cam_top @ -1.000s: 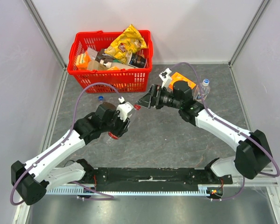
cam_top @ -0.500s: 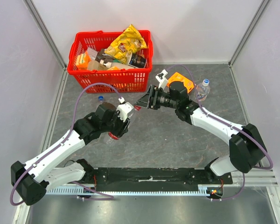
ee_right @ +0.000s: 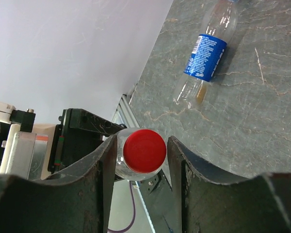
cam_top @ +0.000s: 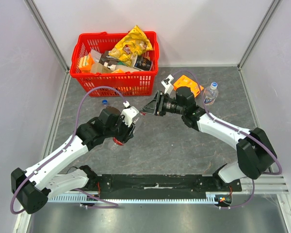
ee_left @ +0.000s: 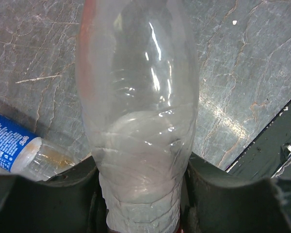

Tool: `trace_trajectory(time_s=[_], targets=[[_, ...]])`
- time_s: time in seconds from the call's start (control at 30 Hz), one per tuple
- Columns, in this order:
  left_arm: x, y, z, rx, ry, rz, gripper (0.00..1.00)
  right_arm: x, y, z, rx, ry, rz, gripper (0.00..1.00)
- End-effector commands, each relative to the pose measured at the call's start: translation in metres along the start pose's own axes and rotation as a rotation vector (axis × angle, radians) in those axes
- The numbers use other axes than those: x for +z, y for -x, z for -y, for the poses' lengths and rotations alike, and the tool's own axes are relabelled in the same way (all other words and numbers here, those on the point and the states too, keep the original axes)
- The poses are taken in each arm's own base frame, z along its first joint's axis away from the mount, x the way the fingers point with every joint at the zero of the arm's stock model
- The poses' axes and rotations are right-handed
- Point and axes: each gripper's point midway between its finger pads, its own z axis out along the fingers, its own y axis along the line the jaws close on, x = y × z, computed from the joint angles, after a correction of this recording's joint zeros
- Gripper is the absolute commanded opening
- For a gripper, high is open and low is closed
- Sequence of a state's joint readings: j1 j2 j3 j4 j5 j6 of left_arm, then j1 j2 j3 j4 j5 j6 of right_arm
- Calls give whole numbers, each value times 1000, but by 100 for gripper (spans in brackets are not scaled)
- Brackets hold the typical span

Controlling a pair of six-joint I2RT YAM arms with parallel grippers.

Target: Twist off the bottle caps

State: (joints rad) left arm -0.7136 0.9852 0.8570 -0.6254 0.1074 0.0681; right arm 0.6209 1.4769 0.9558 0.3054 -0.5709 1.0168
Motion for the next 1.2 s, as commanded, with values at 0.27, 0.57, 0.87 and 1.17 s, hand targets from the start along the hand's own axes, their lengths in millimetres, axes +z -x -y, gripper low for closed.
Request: trace_trajectory(time_s=[0.27, 0.57, 0.87, 1.17], targets=[[-4, 15, 3, -12, -13, 70, 44, -3, 4, -32, 7, 138, 25, 53], [-3, 14, 4, -11, -16, 67, 44, -4, 6, -35, 21, 138, 29, 40], [-4, 15, 6, -9, -24, 69, 44, -5, 4, -31, 10, 134, 42, 4], [-8, 22, 19, -2, -104, 70, 44, -18, 10, -56, -101, 209, 65, 0]])
